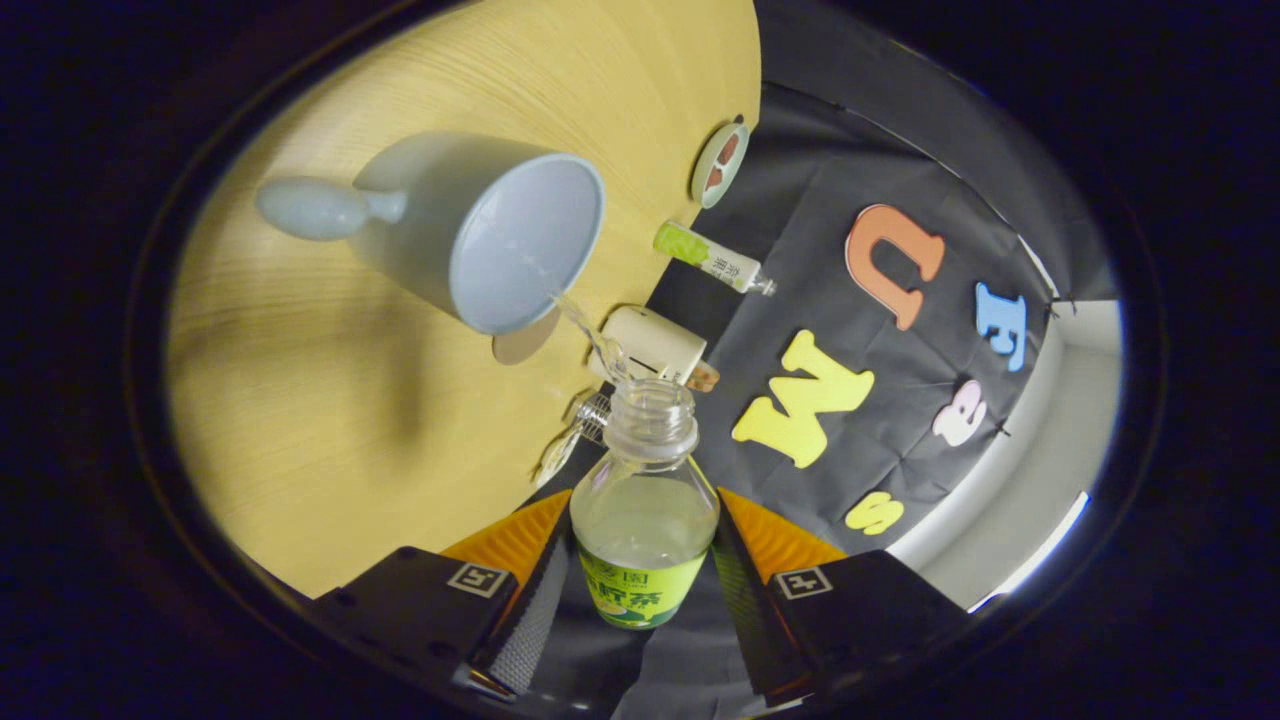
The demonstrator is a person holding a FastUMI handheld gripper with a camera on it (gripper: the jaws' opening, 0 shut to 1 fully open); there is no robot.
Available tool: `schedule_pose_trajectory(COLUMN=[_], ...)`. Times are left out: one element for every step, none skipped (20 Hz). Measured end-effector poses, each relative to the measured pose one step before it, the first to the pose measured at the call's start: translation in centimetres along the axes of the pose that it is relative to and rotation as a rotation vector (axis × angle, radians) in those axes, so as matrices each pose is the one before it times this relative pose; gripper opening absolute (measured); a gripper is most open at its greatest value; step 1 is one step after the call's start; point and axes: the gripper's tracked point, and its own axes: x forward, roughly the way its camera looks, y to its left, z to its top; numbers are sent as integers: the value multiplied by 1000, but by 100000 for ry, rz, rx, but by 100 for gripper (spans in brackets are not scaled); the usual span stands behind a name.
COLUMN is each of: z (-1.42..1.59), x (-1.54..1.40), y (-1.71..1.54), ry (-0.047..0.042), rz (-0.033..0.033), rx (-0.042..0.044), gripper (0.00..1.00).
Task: Take the bottle from table, then pour the juice into the cup, finally place the bottle on the coaster
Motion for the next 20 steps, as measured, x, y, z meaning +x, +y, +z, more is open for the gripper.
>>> schedule_pose_trajectory(z=[100,71,271,301,272,-80,-368,-243,-41,205,47,-76,-178,-75,34,199,98,1,-47,36], x=[2,28,-80,79,28,205,150,-40,3,214,-67,25,95,-70,5,-1,-39,80,45,-66], y=[-167,71,-42,-112,-103,-143,-49,108,95,-29,-114,-10,-81,15,-68,-279,-229,-281,-82,-2], ry=[113,-150,-288,-448,-251,761,1578,1106,603,84,386,20,634,-138,-481,-695,-431,-447,-20,-135], rz=[166,339,107,-110,-470,-255,-222,132,472,403,-76,45,-696,-286,35,-52,-200,-298,-125,-367], rx=[-314,-265,-913,-1559,-1787,-1294,-743,-51,-219,-632,-975,-853,-748,-256,128,438,233,154,-271,-201], gripper=[82,82,82,82,82,82,82,82,82,82,82,82,82,82,82,82,82,82,82,82])
